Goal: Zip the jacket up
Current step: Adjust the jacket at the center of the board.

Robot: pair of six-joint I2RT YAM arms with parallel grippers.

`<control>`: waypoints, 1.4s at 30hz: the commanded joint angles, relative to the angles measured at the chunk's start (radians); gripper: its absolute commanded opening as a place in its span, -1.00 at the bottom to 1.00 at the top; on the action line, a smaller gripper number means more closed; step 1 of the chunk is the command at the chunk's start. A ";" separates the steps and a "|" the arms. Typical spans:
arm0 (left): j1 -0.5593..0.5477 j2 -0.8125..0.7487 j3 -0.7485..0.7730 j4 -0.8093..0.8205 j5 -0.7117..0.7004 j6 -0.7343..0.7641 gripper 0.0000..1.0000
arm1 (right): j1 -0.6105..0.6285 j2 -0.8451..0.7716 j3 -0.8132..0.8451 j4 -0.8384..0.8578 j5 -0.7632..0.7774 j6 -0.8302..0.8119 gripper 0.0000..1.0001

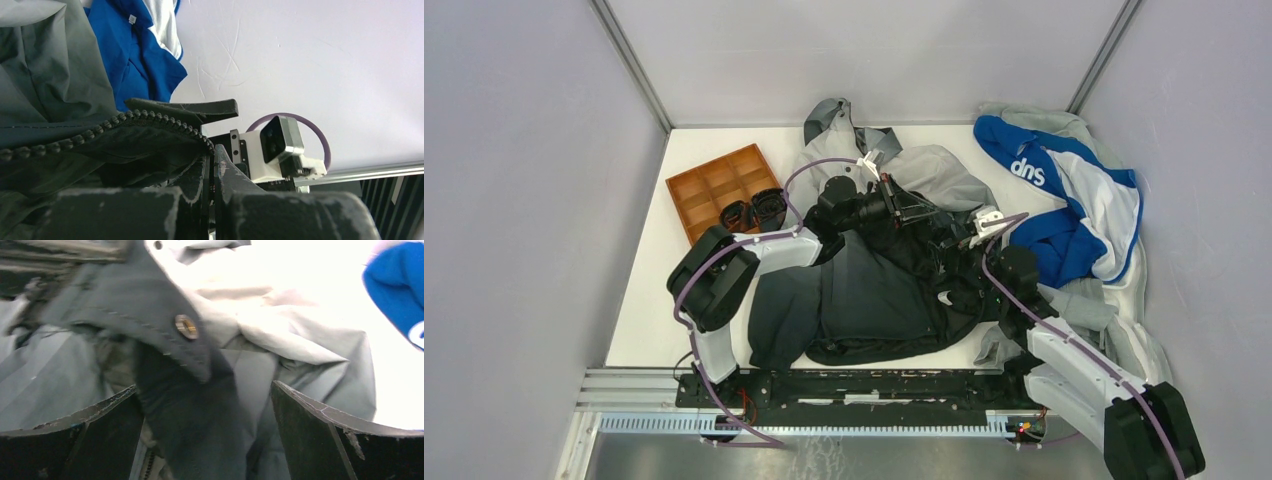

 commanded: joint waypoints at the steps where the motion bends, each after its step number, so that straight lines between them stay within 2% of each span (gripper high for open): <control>1: -0.007 -0.043 0.020 0.071 -0.015 -0.041 -0.96 | 0.012 -0.002 0.041 0.051 0.253 0.012 0.96; 6: -0.007 -0.058 -0.020 0.083 -0.025 -0.035 -0.96 | -0.001 -0.089 0.013 0.007 0.320 -0.107 0.96; 11: -0.007 -0.048 -0.043 0.096 -0.023 -0.035 -0.96 | -0.031 -0.181 0.003 -0.063 0.319 -0.179 0.71; 16: -0.012 -0.025 -0.050 0.113 -0.010 -0.033 -0.96 | -0.087 -0.217 0.007 -0.129 0.267 -0.215 0.40; 23: -0.045 0.018 -0.072 0.137 -0.013 0.005 -0.96 | -0.153 -0.237 0.030 -0.248 0.132 -0.342 0.30; 28: -0.077 0.069 -0.107 0.153 -0.039 0.082 -0.95 | -0.203 -0.240 0.061 -0.386 -0.001 -0.465 0.29; 34: -0.118 0.165 -0.118 0.242 -0.078 0.106 -0.96 | -0.300 -0.183 0.137 -0.562 -0.183 -0.526 0.35; 42: -0.133 0.267 -0.083 0.299 -0.124 0.123 -0.96 | -0.346 -0.121 0.276 -0.778 -0.324 -0.625 0.82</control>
